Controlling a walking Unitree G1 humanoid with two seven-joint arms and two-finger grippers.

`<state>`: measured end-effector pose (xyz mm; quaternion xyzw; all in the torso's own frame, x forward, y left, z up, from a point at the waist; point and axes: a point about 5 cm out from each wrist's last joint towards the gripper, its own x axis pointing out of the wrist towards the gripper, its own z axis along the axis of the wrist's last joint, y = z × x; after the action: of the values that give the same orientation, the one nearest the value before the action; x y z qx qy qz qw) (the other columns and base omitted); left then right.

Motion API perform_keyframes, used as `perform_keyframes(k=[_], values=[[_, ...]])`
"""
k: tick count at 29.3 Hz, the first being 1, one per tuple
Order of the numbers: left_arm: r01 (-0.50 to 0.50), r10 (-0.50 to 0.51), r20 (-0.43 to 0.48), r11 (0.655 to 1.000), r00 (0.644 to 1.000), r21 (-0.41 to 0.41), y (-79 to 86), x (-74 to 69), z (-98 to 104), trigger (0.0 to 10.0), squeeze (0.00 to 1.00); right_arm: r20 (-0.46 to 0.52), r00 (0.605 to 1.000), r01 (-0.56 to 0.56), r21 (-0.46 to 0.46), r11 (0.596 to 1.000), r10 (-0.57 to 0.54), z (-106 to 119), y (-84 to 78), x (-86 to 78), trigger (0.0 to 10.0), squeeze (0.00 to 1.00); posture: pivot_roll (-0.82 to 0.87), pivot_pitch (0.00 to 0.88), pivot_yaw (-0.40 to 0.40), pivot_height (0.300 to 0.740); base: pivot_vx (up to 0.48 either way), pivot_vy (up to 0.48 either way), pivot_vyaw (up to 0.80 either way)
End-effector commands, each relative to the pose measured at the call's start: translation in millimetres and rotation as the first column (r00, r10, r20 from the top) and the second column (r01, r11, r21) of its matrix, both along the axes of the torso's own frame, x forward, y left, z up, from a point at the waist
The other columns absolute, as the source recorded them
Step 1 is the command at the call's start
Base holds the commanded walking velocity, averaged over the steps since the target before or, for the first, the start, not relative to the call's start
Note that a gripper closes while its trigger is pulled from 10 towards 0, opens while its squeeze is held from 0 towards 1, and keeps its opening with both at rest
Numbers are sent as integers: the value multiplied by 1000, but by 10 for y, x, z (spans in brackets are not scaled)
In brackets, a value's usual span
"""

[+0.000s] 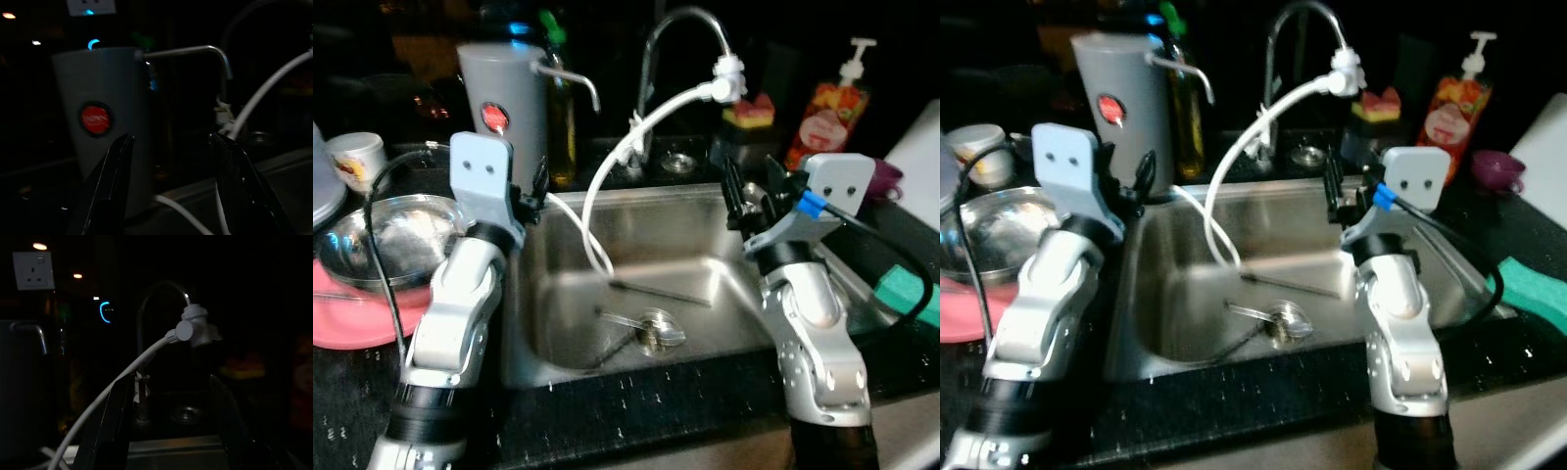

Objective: Kitchen organization

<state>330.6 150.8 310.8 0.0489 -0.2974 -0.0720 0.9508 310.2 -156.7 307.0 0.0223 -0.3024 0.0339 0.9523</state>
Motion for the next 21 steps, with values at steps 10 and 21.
perform_keyframes(k=[10,21], values=[[-7,7,-18,1000,1000,14,-16,7,-40,10000,0,0,1000,6,2,1000,-6,-17,-20,-8,10000,0,3,120,-31,740,0,0,0],[-12,13,-28,1000,1000,25,-18,12,-46,10000,0,-2,1000,5,3,1000,-5,-20,-17,-10,10000,0,6,123,-30,740,0,0,0]])
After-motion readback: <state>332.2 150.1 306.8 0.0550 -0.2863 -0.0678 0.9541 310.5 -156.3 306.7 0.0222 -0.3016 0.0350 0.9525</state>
